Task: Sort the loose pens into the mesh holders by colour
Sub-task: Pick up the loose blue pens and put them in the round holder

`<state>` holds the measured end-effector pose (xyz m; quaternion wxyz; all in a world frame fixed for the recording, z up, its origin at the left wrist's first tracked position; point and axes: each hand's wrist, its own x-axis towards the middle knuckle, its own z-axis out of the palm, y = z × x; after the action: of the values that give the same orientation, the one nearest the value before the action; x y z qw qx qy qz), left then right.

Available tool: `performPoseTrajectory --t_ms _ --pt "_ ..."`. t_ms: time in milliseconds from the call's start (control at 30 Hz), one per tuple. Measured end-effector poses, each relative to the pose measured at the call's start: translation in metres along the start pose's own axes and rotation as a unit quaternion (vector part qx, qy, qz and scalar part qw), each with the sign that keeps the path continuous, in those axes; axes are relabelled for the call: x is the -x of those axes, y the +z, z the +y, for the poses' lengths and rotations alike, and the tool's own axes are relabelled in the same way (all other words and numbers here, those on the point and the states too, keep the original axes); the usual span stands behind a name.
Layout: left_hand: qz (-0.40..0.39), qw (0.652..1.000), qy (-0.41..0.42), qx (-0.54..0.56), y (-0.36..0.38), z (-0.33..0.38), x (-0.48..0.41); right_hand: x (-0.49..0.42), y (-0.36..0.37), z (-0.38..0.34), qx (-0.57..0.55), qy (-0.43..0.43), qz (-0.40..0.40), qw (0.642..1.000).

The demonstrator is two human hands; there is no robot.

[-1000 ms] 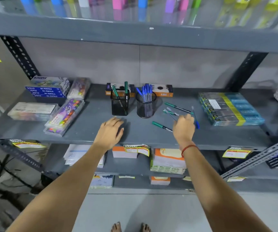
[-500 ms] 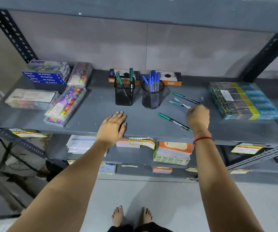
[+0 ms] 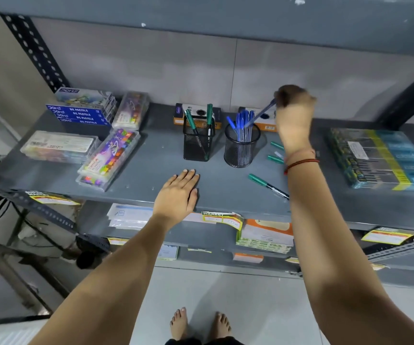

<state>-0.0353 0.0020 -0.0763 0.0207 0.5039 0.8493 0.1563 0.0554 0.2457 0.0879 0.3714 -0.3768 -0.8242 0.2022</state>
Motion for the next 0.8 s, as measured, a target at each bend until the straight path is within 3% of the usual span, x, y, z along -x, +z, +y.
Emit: performPoseTrajectory --t_ms 233,433,533,667,800 --pt "0.0 1.0 -0.001 -0.001 0.0 0.001 0.001 0.023 0.053 0.007 0.076 0.029 -0.088 0.993" --pt "0.008 1.0 0.001 -0.011 0.003 0.0 0.0 0.021 0.064 0.004 0.118 -0.034 -0.138 0.983" --pt "0.01 1.0 0.003 -0.013 0.004 0.0 0.0 0.023 0.057 0.008 0.074 -0.05 -0.149 0.985" --pt "0.016 1.0 -0.004 -0.007 0.004 0.001 0.002 0.041 0.035 0.039 0.05 0.002 -0.077 0.996" --pt "0.019 1.0 -0.001 0.0 0.004 0.002 0.002 0.069 0.014 0.098 0.143 0.121 -0.094 0.978"
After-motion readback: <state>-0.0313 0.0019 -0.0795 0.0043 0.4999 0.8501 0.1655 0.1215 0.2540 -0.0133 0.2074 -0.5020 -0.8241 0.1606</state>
